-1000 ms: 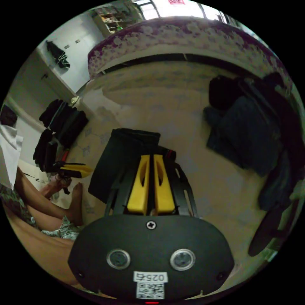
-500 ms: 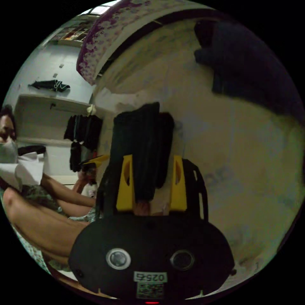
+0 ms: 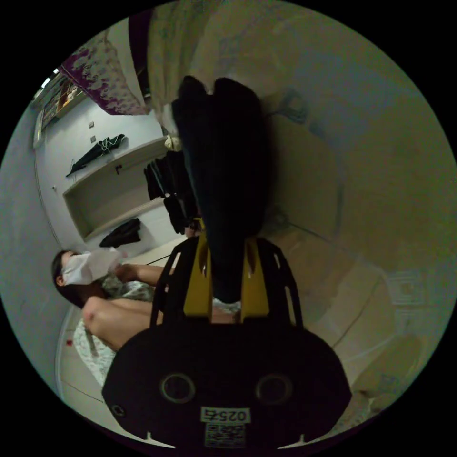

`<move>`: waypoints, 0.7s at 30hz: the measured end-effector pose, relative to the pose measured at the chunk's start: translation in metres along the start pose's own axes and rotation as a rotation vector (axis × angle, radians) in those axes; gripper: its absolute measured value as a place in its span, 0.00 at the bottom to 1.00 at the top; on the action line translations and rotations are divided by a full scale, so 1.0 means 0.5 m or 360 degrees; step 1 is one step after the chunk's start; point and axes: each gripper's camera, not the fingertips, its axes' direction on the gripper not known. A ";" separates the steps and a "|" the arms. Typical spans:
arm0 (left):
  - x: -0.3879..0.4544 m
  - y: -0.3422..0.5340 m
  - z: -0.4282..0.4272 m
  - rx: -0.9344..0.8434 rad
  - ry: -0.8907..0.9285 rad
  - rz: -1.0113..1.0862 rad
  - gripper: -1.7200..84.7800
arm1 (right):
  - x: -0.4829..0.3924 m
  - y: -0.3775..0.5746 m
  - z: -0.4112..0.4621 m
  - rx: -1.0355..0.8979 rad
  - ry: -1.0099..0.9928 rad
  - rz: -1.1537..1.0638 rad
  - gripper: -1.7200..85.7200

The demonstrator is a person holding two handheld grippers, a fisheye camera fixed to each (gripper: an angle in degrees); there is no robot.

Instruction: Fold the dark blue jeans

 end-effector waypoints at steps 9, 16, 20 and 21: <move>0.343 0.209 -0.398 0.0842 0.0220 0.0332 0.05 | -0.241 -0.314 0.348 -0.0572 -0.0028 -0.0398 0.11; 0.615 0.394 -0.675 0.1602 -0.0300 0.0558 0.05 | -0.527 -0.528 0.793 -0.1048 0.0144 -0.1033 0.12; 0.518 0.362 -0.769 0.1847 -0.0446 0.0208 0.06 | -0.488 -0.673 1.047 -0.0984 0.0686 -0.1231 0.15; 0.445 0.323 -0.787 0.1849 -0.0489 0.0037 0.06 | -0.435 -0.714 1.107 -0.0877 0.0886 -0.1201 0.16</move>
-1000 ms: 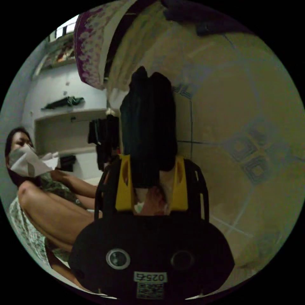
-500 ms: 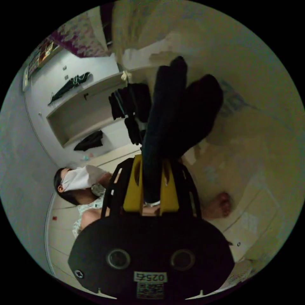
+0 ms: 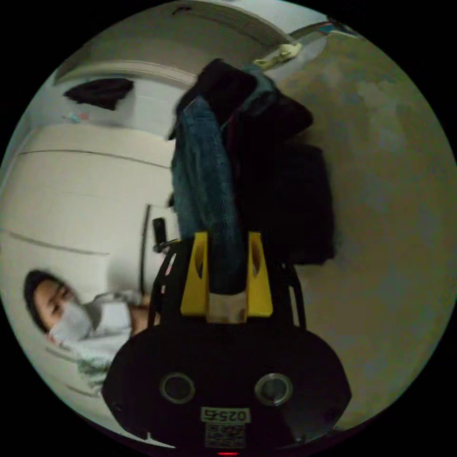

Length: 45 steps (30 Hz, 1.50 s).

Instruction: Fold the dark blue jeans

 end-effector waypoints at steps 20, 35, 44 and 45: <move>-0.282 0.111 0.319 -0.0109 0.0273 -0.0473 0.07 | 0.111 0.025 0.222 0.0412 0.0159 0.0284 0.13; -0.460 0.036 0.592 -0.0078 -0.1420 0.0247 0.01 | -0.228 -0.242 0.386 0.0565 0.0983 -0.0083 0.01; -0.503 0.236 0.661 0.0033 -0.1469 0.0392 0.01 | -0.422 -0.162 0.066 0.0387 0.1255 -0.0307 0.01; -0.471 0.302 0.683 0.0078 -0.1350 0.0599 0.01 | -0.454 -0.099 0.011 0.0349 0.1317 -0.0349 0.01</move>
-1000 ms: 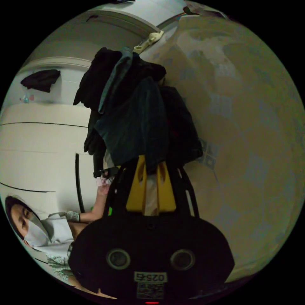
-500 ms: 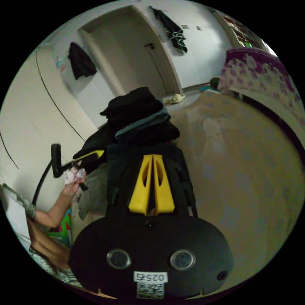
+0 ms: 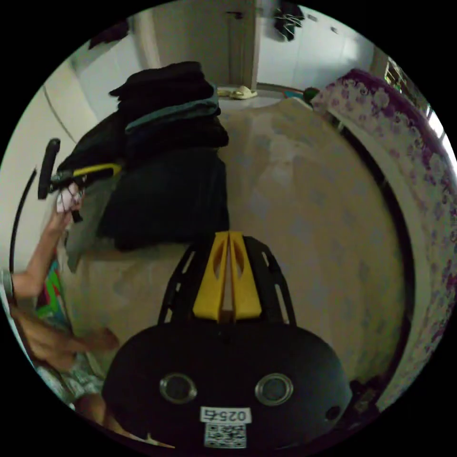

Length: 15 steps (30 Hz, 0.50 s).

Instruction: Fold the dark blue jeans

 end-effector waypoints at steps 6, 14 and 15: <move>0.078 0.220 0.276 -0.0214 -0.0448 0.0197 0.01 | 0.097 0.321 -0.413 0.0439 -0.0024 0.0406 0.01; 0.249 0.526 0.082 0.0956 -0.0022 0.0624 0.03 | 0.015 0.832 -0.855 0.1409 0.1090 0.1385 0.05; 0.288 0.561 0.108 0.0979 0.0322 0.0664 0.06 | 0.029 0.891 -0.862 0.1361 0.1078 0.1595 0.09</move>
